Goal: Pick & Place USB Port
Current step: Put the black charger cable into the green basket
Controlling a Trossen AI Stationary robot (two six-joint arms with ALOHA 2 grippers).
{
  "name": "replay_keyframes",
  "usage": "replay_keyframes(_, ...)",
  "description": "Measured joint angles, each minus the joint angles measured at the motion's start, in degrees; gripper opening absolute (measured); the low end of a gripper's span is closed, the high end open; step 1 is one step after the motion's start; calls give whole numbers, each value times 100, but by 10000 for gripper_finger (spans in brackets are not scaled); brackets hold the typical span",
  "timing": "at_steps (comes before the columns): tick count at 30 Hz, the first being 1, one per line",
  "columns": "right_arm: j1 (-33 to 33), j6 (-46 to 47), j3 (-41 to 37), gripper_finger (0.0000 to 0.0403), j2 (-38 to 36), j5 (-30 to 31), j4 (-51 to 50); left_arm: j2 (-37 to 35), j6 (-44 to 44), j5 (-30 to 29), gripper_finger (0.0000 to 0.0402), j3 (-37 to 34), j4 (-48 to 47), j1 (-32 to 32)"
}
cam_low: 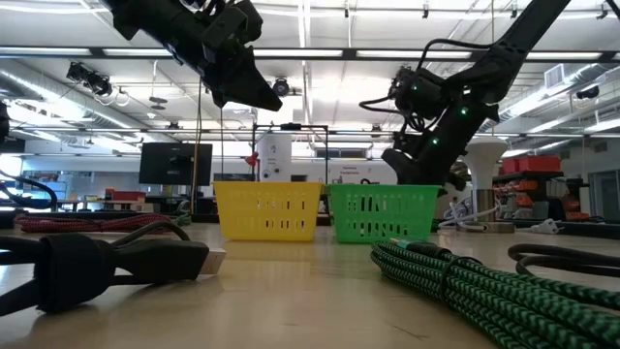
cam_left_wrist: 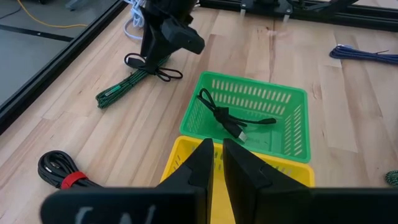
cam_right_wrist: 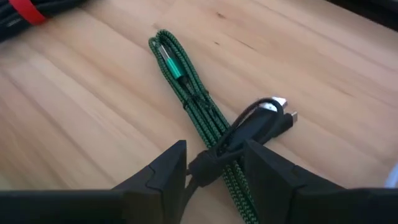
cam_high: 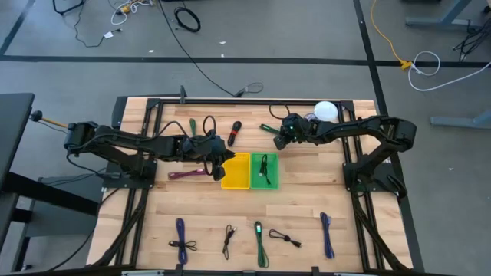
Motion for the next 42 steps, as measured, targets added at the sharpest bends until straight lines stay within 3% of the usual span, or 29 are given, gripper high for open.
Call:
replay_keyframes(14, -2, 232, 0, 162, 88, 50, -188, 0, 15, 0, 39, 0, -2, 0)
replay_keyframes(20, -2, 228, 0, 159, 240, 51, 213, 0, 15, 0, 39, 0, -7, 0)
replay_keyframes(24, -2, 140, 0, 118, 327, 30, 204, 0, 15, 0, 39, 0, -32, 0)
replay_keyframes(29, -4, 11, 4, 18, 350, -122, 236, 0, 13, 0, 39, 0, -36, 0)
replay_keyframes(36, -3, -28, 4, 4, 239, -51, 237, 0, 11, 0, 39, 0, -39, 0)
replay_keyframes(42, 25, -66, 4, 1, -409, -42, 130, 0, 9, 0, 39, 0, -39, 0)
